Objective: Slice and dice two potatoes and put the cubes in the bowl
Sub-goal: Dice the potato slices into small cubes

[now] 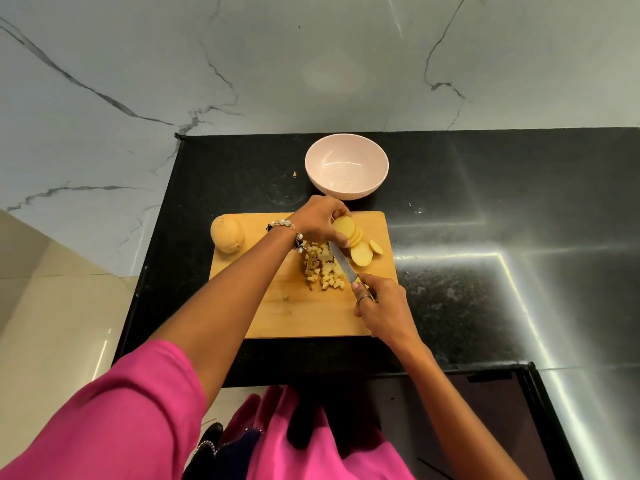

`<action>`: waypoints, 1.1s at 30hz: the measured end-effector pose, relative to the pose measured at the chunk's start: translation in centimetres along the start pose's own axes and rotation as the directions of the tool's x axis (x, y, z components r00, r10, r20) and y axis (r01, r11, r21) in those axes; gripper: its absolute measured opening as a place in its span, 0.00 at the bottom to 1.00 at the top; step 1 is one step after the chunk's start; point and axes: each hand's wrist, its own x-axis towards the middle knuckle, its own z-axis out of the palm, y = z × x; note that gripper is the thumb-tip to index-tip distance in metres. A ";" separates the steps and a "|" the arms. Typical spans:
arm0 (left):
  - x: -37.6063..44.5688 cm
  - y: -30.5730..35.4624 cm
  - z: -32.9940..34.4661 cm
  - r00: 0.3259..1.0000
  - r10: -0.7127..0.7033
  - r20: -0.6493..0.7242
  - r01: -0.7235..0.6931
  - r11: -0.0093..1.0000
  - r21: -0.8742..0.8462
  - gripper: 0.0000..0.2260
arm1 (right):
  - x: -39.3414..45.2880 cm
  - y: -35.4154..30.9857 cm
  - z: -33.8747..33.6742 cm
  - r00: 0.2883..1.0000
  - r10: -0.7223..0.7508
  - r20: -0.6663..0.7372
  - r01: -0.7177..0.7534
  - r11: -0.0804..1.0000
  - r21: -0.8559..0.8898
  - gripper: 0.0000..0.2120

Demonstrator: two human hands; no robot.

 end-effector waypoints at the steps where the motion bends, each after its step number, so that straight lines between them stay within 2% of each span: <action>1: 0.0 0.0 0.1 1.000 -0.003 -0.015 0.003 1.000 -0.011 0.27 | 0.0 -0.1 -0.1 1.000 -0.009 0.002 0.009 1.000 0.001 0.15; 7: -0.3 0.6 0.1 0.992 -0.032 -0.124 0.023 0.997 -0.071 0.26 | 0.3 -0.2 -0.3 1.000 -0.021 -0.015 0.020 1.000 -0.018 0.13; 9: -1.0 0.8 -0.2 0.977 -0.047 -0.206 0.023 0.993 -0.120 0.25 | 0.3 -0.2 -0.1 0.999 -0.014 -0.038 0.013 1.000 -0.026 0.13; 12: -2.8 0.5 -0.4 0.898 -0.117 -0.425 0.022 0.975 -0.221 0.26 | 0.4 -0.2 0.6 0.996 -0.014 -0.084 0.011 0.999 -0.033 0.12; 14: -4.8 -0.1 -0.2 0.853 -0.151 -0.500 0.066 0.981 -0.184 0.26 | 0.5 -0.4 1.3 0.992 -0.033 -0.120 0.027 0.998 -0.051 0.12; 18: -9.8 -1.7 2.2 0.840 -0.232 -0.491 0.294 0.954 0.053 0.23 | 0.3 -1.4 2.9 0.979 -0.110 -0.171 0.088 0.988 -0.131 0.11; 22: -12.6 -3.4 4.3 0.833 -0.274 -0.481 0.410 0.889 0.204 0.23 | -0.7 -2.9 4.8 0.971 -0.180 -0.159 0.152 0.973 -0.174 0.14; 25: -13.1 -4.6 4.3 0.847 -0.274 -0.455 0.395 0.897 0.196 0.27 | -1.2 -3.7 6.3 0.967 -0.226 -0.114 0.196 0.954 -0.228 0.15; 28: -13.4 -5.9 4.2 0.873 -0.251 -0.419 0.321 0.942 0.103 0.34 | -1.3 -3.8 7.7 0.966 -0.244 -0.083 0.206 0.926 -0.317 0.16; 33: -14.1 -7.2 4.6 0.866 -0.185 -0.464 0.183 0.982 -0.049 0.31 | -1.4 -3.9 9.1 0.973 -0.227 -0.038 0.194 0.898 -0.395 0.18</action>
